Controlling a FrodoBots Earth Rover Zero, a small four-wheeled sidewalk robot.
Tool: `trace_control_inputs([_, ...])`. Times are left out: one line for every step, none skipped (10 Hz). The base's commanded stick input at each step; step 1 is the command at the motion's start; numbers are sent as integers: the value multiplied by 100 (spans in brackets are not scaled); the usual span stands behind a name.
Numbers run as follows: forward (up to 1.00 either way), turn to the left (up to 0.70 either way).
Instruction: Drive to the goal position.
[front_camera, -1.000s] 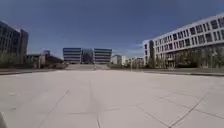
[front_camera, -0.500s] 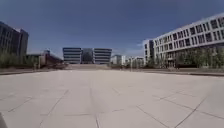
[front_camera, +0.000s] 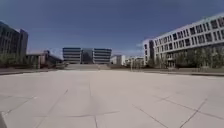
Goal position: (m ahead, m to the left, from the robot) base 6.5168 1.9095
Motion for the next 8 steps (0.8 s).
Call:
trace_control_inputs([9,-5])
trace_control_inputs([9,-5])
trace_control_inputs([9,-5])
trace_control_inputs([9,-5])
trace_control_inputs([9,-5])
trace_control_inputs([9,-5])
trace_control_inputs([9,-5])
trace_control_inputs([9,-5])
